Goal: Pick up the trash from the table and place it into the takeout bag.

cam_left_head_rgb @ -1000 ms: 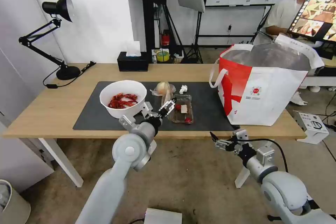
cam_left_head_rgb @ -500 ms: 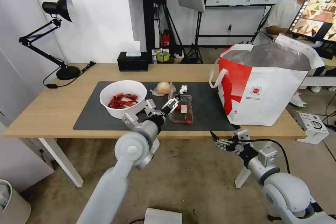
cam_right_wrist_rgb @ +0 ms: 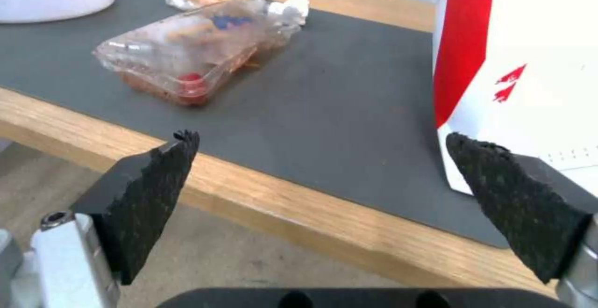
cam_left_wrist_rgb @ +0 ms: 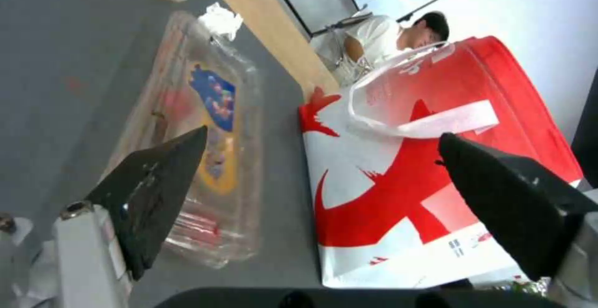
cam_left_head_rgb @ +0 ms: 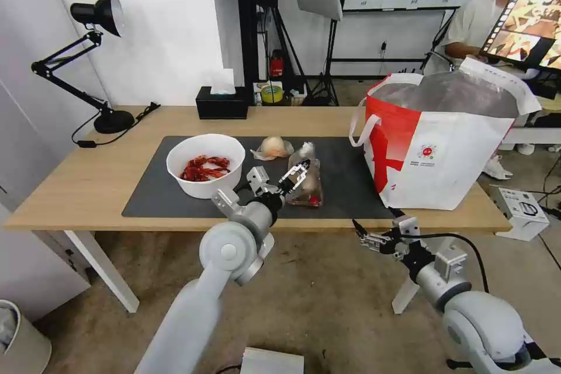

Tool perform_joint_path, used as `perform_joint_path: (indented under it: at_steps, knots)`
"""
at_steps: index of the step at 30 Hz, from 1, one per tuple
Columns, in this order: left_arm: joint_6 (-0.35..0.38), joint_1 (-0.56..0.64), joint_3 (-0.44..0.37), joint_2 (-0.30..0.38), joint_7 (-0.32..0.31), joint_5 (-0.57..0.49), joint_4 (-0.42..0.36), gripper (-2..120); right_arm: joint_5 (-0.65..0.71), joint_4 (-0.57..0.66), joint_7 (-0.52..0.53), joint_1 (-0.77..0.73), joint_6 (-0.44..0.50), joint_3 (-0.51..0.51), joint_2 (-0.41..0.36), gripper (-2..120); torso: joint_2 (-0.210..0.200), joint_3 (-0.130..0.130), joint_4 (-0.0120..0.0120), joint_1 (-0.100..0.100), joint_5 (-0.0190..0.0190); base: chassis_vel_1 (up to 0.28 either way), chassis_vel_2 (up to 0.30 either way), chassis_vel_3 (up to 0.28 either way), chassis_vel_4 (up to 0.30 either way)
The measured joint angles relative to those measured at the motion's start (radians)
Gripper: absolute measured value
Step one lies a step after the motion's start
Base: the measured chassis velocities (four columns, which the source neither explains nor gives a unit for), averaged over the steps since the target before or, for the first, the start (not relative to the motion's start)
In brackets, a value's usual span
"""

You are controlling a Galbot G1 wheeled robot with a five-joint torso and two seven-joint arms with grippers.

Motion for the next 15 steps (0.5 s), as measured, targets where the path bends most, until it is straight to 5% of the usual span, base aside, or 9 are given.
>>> perform_joint_path:
  at_steps: [6, 15]
  knots:
    - [0.04, -0.034, 0.013, 0.03, 0.084, 0.101, 0.004, 100, 0.002, 0.003, 0.005, 0.0, 0.002, 0.003, 0.002, 100, 0.0, 0.0, 0.0, 0.0, 0.0001, 0.0, 0.0, 0.0, 0.0]
    - [0.042, -0.112, 0.079, 0.063, 0.109, 0.11, 0.044, 95, 0.065, 0.016, 0.018, 0.005, -0.001, 0.05, -0.04, 100, 0.0, 0.0, -0.0001, 0.0, 0.0, 0.0, 0.0, 0.0, 0.0]
